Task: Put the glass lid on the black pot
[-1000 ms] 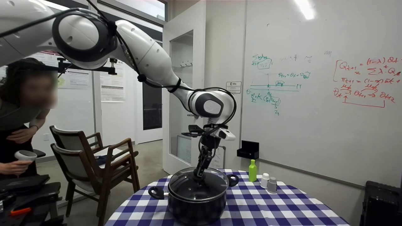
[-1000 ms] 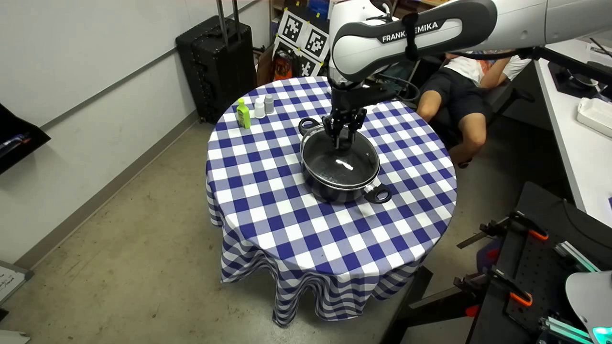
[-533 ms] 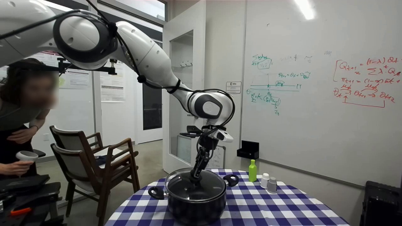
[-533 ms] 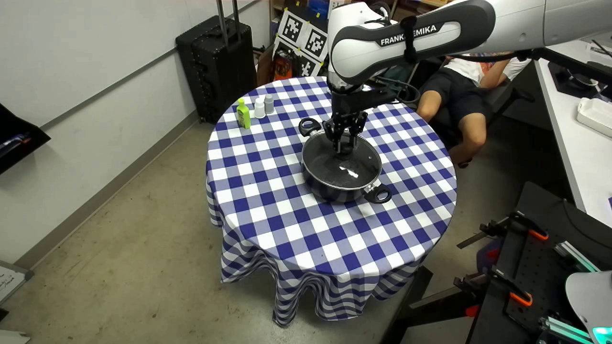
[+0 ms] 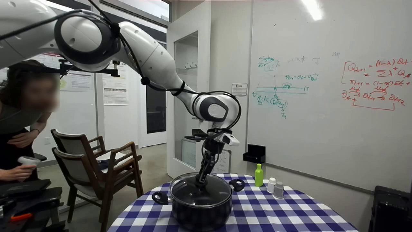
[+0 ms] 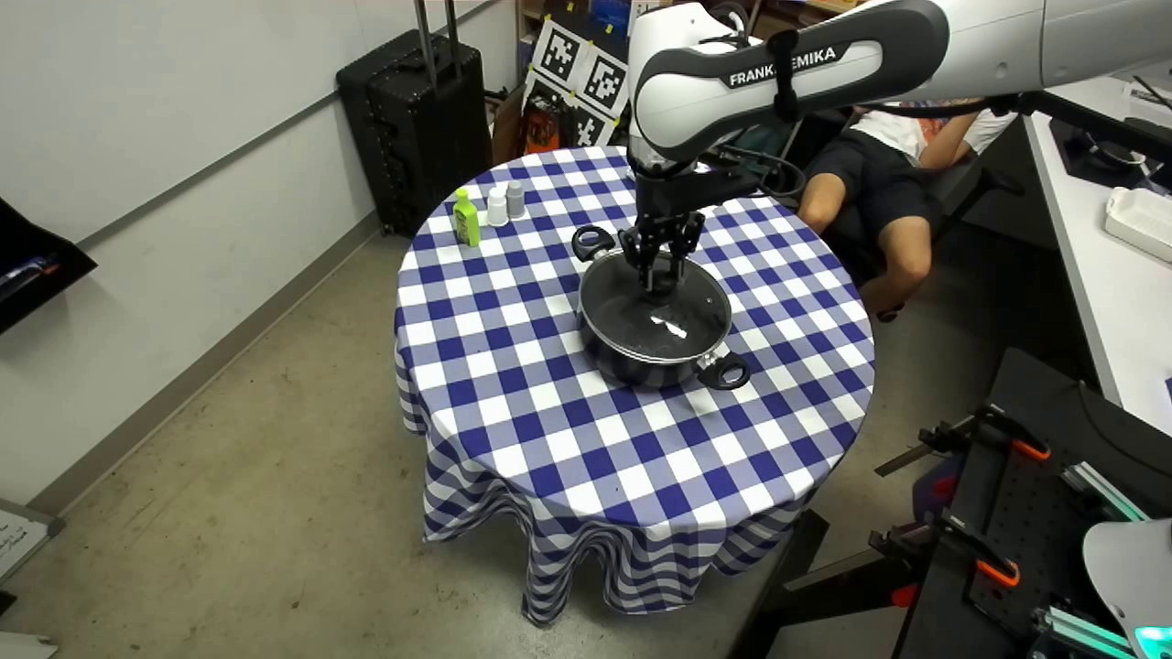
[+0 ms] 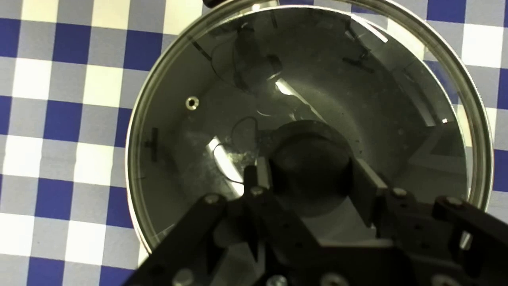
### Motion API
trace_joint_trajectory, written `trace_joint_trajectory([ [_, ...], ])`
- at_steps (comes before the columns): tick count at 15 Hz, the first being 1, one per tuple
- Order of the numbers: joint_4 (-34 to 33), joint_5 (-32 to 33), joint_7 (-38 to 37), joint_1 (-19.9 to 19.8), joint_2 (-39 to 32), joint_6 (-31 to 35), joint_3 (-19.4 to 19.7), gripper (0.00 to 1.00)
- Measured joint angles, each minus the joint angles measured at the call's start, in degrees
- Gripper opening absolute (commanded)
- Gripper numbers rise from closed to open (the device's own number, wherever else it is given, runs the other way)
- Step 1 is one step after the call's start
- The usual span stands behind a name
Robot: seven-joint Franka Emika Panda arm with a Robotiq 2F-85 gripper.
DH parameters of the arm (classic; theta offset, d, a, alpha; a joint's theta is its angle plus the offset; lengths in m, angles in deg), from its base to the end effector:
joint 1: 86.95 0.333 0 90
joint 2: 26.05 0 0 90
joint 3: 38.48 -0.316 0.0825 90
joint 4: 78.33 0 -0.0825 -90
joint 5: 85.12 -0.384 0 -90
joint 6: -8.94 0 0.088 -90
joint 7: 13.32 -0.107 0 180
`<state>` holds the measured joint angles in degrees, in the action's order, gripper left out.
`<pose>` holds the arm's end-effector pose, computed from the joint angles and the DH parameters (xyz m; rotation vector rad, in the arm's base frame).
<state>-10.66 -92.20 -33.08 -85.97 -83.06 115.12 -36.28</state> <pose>0.7226 0.0012 0.1563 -3.0112 0.6224 0.5121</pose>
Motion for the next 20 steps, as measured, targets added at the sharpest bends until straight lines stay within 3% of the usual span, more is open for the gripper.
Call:
trace_joint_trajectory([
  [20, -0.72, 1.96, -4.17, 1.27, -0.21, -0.61, 1.31, 0.25],
])
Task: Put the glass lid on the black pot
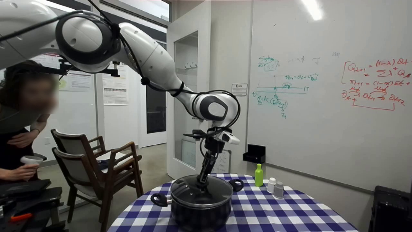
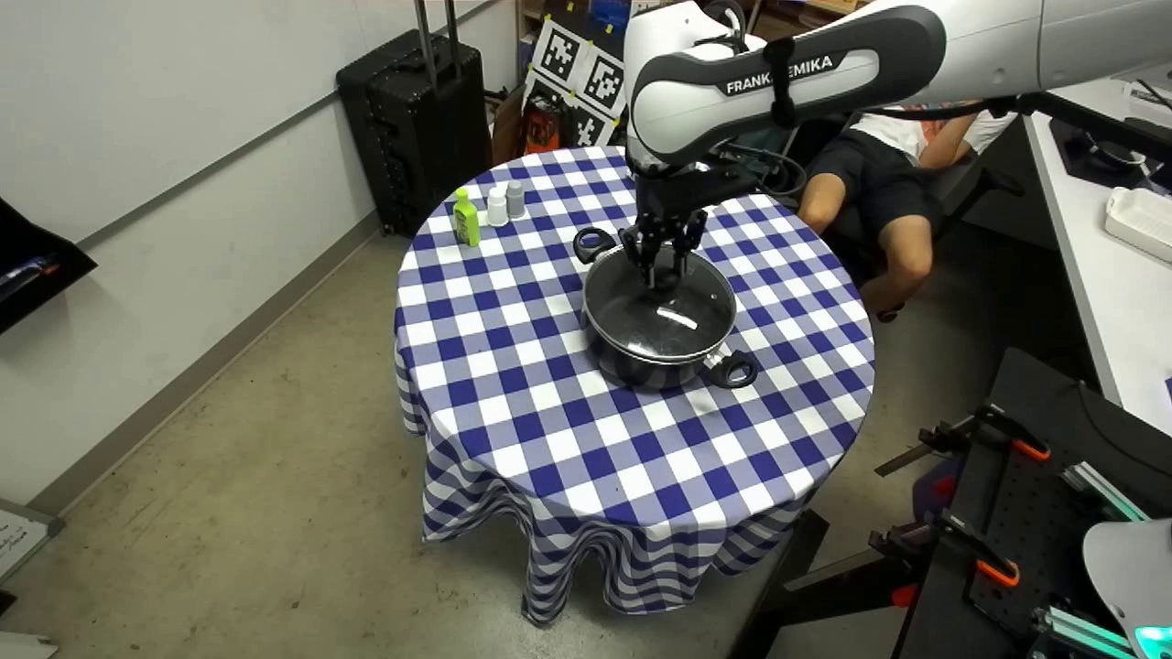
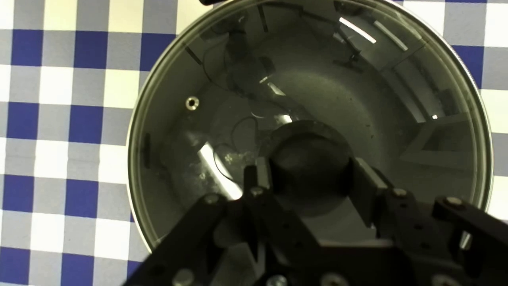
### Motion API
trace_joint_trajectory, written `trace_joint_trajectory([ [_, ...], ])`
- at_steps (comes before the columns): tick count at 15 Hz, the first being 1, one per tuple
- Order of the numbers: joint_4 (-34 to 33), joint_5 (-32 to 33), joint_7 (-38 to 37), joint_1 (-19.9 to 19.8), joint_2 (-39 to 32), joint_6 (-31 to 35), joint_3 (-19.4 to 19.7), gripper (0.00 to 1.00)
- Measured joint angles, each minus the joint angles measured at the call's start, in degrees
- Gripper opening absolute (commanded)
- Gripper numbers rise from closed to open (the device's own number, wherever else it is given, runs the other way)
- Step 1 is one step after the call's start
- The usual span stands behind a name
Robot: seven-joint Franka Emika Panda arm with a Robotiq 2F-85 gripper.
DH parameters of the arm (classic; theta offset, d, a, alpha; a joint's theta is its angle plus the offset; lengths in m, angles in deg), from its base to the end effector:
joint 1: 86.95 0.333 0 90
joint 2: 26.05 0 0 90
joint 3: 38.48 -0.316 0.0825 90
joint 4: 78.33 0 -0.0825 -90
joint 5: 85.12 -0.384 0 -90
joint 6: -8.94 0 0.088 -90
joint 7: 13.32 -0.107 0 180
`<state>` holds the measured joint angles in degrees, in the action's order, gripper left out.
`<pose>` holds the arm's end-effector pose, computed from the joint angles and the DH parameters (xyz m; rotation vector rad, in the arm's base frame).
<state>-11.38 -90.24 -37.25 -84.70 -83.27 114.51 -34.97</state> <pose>0.7240 0.0025 0.1586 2.9837 -0.6955 -0.4969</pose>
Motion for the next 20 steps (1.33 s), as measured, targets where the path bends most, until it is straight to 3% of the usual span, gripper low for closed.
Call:
trace_joint_trajectory([
  [4, -0.11, -0.02, 0.0, 0.0, 0.0, -0.01, -0.01, 0.25],
  [5, -0.11, -0.02, 0.0, 0.0, 0.0, -0.01, -0.01, 0.44],
  [6, -0.1, -0.03, 0.0, 0.0, 0.0, -0.01, -0.01, 0.75],
  [7, -0.09, -0.05, 0.0, 0.0, -0.01, -0.01, -0.01, 0.76],
  [10, -0.21, -0.06, 0.0, -0.01, 0.08, 0.0, -0.01, 0.97],
  [20, -1.11, -0.15, 0.0, -0.01, 1.12, -0.01, -0.35, 1.0],
])
